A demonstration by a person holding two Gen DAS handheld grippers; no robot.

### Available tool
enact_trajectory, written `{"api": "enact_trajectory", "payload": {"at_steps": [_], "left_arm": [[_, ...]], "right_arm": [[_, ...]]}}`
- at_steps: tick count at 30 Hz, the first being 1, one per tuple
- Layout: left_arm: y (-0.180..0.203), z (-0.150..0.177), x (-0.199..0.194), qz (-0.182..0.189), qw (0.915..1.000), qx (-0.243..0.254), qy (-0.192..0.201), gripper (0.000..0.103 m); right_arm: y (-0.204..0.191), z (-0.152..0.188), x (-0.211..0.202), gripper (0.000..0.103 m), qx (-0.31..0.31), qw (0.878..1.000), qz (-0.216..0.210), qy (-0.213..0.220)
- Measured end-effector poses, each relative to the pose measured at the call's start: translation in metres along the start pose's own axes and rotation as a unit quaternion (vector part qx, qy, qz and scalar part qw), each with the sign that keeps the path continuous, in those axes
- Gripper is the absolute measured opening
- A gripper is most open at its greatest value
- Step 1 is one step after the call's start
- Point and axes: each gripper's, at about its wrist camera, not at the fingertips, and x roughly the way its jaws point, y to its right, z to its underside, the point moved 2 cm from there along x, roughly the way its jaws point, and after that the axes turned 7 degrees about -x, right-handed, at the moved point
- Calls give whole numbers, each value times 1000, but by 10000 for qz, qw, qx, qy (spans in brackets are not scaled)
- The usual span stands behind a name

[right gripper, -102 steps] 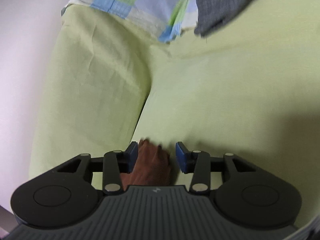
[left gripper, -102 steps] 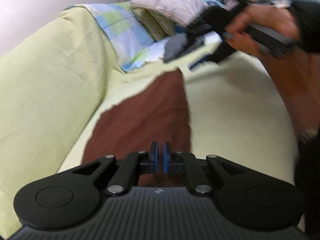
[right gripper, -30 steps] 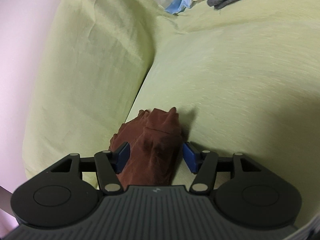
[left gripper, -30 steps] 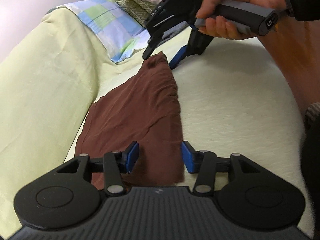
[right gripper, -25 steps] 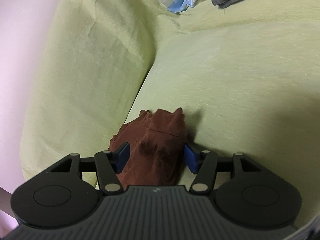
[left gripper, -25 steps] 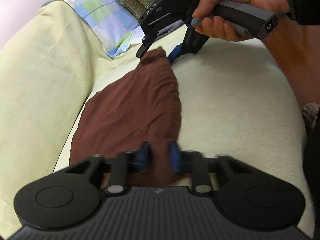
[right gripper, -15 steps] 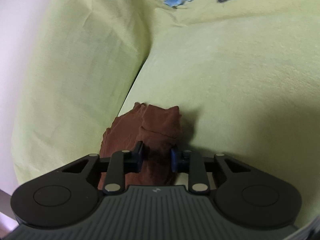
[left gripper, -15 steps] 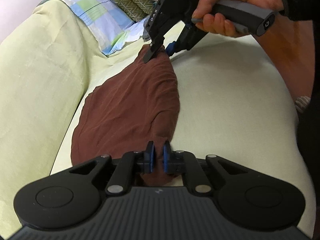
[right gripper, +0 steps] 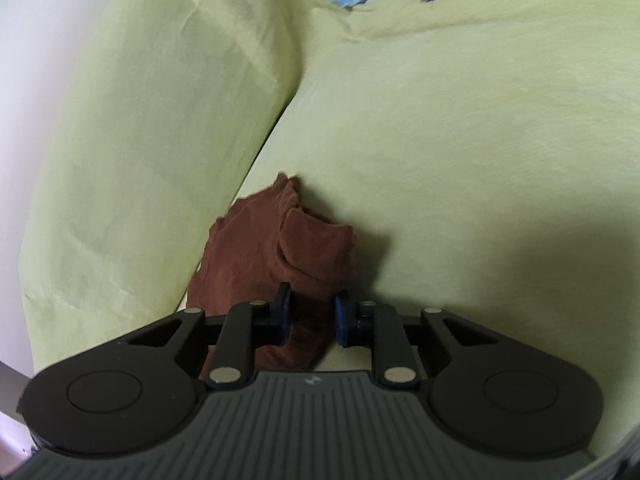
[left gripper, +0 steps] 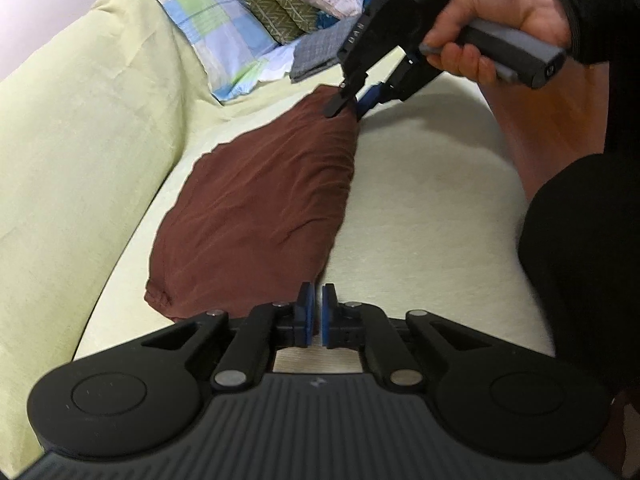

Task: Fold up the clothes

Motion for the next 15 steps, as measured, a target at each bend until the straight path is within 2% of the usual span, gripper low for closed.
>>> {"api": "enact_trajectory", "payload": {"at_steps": [1,2,3,4,5,11,12,15], "left_arm": [[0,1,-2,-99,9999,29,45,11],[1,2,-5,-214,9997,81,100,24],[3,4,-5,-359,9990,198,172,44],[6,7,-5,-471,9981,340,226,48],[10,10,-2,-517,9973,464,226,49],[19,17,23,-729,9921,1015,111,47],[18,16,25,-743,9916,1052,76,36],[10,14,31,-552,9933,995,-196,16]], "right_arm": [[3,0,-1,30,23,10000,-20,56],[4,0,-1,32,60,9999,-77,65],[6,0,-1,34,96,9998,-135,74],[7,0,-2,38,112,9997,-177,81],[6,-1,-2,41,92,9997,-198,85],[6,-7,4,42,206,9995,-239,79],[6,-8,5,42,222,9994,-240,81],[6,-12,9,42,283,9992,-262,49]]}}
